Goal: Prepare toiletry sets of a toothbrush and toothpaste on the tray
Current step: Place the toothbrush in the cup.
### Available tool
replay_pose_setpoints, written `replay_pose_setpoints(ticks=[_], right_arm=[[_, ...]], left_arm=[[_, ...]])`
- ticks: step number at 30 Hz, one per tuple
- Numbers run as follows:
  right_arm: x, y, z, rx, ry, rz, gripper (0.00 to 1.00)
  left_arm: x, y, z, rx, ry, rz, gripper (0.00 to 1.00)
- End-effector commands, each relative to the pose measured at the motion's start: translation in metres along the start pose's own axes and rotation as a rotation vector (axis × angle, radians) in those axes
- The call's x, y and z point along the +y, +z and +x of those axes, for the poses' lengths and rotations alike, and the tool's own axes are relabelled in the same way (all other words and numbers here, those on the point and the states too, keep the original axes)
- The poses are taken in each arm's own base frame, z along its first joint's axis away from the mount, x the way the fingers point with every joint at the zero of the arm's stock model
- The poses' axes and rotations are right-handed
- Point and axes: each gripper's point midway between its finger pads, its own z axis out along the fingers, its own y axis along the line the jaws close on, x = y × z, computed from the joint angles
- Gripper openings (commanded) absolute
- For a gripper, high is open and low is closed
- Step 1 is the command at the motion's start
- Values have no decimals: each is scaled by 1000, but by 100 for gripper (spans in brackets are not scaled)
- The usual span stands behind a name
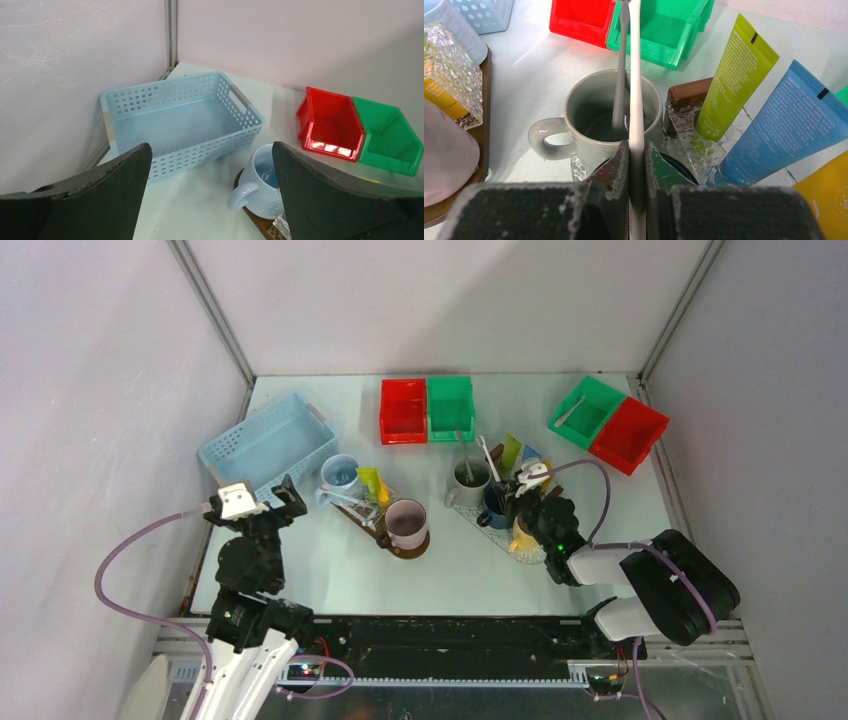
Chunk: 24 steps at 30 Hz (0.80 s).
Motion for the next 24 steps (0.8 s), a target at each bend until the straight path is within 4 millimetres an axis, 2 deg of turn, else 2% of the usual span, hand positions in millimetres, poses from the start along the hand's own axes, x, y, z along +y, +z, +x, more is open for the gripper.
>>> replay_pose_setpoints(ticks=[1,24], right_arm=[[-2,3,-13,-53,-20,11,12],[-5,8,-9,-29,-13,17,18]], left_arm=[[1,0,-6,-25,2,1,97],[1,0,-6,-25,6,-1,97]])
